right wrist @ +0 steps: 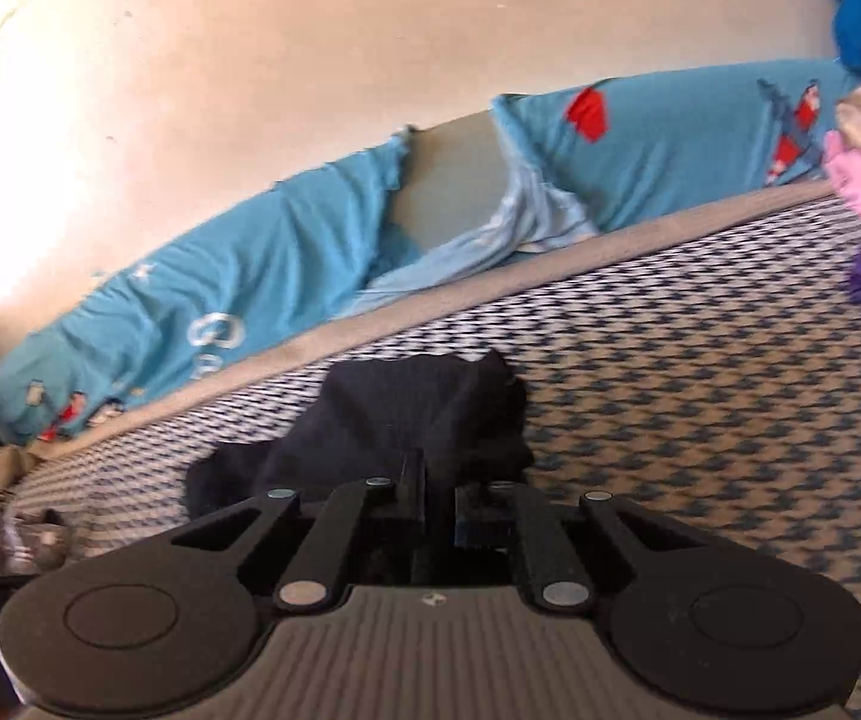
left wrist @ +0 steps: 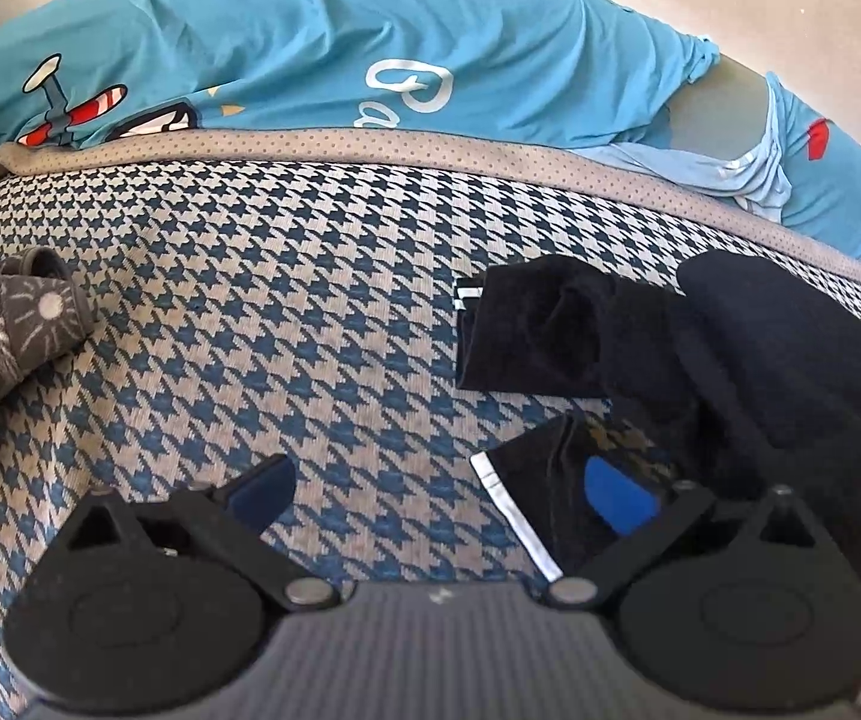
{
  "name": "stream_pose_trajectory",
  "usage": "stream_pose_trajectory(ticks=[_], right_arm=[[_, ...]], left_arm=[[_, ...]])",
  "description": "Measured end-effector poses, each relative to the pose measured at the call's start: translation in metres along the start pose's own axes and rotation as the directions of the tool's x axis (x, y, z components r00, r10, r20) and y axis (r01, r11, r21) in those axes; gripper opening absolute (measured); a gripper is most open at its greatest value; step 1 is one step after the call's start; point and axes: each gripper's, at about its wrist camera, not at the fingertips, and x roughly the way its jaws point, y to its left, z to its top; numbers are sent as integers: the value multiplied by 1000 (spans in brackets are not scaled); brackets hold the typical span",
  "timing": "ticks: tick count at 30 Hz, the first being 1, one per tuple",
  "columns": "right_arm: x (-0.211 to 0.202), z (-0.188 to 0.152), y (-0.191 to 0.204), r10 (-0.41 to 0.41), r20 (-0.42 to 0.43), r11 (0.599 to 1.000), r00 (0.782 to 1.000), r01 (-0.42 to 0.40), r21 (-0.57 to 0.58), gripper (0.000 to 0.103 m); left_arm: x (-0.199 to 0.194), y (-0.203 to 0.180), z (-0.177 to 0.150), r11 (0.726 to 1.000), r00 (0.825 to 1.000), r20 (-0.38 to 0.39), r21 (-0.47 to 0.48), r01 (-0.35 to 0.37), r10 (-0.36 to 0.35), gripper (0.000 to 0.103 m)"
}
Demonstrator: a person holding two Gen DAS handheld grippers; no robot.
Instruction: Fold clothes
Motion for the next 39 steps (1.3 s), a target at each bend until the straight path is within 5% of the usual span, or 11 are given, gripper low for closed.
stream_pose_trajectory(ticks=[6, 11, 23, 30, 39], right_arm=[[4, -4, -15, -94, -84, 996, 992, 95, 3, 10], [-5, 1, -20, -70, -59, 997, 996, 72, 36, 27], [-13, 10, -6, -36, 5, 999, 999, 36, 4, 39], [1, -2, -11, -52, -53, 998, 997, 54, 22, 46], [19, -33, -1, -45, -146, 998, 988, 39, -42, 52]], left_arm=[[5, -6, -4, 1000, 1000, -20, 22, -2, 3, 103], [8, -8, -6, 999, 1000, -31, 33, 1, 0, 103], [18, -18, -11, 998, 998, -66, 66, 8, -4, 103], [17, -25, -19, 988, 998, -38, 148, -44, 50, 103], [21, -24, -33, 994, 994, -107, 111, -8, 20, 103]])
